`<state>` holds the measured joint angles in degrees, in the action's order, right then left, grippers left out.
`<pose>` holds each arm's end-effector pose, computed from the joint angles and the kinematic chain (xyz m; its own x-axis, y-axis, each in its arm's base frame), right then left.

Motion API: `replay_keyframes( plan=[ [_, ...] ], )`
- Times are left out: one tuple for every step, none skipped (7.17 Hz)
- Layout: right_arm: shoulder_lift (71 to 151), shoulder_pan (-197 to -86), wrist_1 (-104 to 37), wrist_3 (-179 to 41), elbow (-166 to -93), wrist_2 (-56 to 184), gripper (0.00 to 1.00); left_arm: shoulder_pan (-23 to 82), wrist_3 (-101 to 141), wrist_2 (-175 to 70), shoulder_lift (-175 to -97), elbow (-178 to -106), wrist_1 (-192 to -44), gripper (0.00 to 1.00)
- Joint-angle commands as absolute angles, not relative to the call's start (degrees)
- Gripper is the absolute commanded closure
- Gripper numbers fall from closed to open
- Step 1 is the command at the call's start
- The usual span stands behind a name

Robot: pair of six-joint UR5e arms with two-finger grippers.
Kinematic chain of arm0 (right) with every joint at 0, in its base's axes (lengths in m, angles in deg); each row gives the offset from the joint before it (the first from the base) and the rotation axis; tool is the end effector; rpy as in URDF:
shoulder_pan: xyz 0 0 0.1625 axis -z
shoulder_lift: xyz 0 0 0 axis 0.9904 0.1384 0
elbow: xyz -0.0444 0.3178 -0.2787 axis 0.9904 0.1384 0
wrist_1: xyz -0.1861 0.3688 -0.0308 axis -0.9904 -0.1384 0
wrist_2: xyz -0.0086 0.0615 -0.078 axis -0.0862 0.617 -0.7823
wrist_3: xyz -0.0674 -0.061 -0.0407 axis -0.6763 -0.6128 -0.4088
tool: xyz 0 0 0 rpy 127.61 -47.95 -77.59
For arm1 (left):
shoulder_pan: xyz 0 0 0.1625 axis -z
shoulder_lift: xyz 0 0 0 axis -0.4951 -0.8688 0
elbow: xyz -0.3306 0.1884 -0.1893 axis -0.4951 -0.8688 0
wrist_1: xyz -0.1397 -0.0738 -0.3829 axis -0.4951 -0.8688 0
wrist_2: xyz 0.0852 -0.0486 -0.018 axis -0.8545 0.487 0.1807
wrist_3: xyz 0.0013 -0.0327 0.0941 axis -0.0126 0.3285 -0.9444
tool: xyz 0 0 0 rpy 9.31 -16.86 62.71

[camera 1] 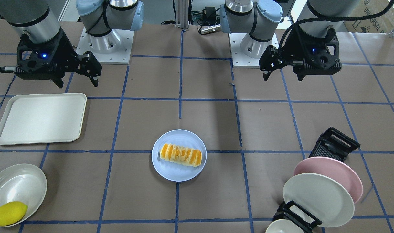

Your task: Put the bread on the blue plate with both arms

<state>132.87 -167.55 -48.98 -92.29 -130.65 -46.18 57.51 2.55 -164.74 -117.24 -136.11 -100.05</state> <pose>0.1004 -0.4865 0.4717 -0.9980 -0.0407 -0.0492 -0.0407 0.9992 -0.0012 -0.1075 -0.4958 0.5099 -0.9999 -0.0008 -0.0135 -0.0017 0.9977 0.0671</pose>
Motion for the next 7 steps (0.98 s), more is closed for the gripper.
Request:
replay_keyframes(
  plan=[
    [131.87, -167.56, -48.02, -91.61, -129.64, -46.44, 0.0, 57.51, 2.62, -164.67, -117.23, -136.24, -99.98, 0.0],
    [131.86, -168.08, -48.2, -90.91, -130.34, -48.62, 0.0, 57.51, 2.62, -164.67, -117.23, -136.32, -99.98, 0.0],
    [131.95, -168.09, -47.85, -89.77, -130.52, -49.16, 0.0, 57.51, 2.62, -164.67, -117.23, -136.32, -99.98, 0.0],
    [131.95, -168.18, -47.93, -89.76, -130.44, -49.25, 0.0, 57.51, 2.62, -164.67, -117.23, -136.41, -99.98, 0.0],
    [131.95, -168.18, -47.93, -89.85, -130.35, -49.34, 0.0, 57.6, 2.62, -164.67, -117.15, -136.59, -99.98, 0.0],
    [131.86, -168.18, -47.93, -89.94, -130.35, -49.34, 0.0, 57.6, 2.62, -164.67, -117.15, -136.59, -100.07, 0.0],
    [131.86, -168.18, -48.02, -90.11, -130.43, -49.34, 0.0, 57.6, 2.62, -164.67, -117.06, -136.59, -100.07, 0.0]
  ],
)
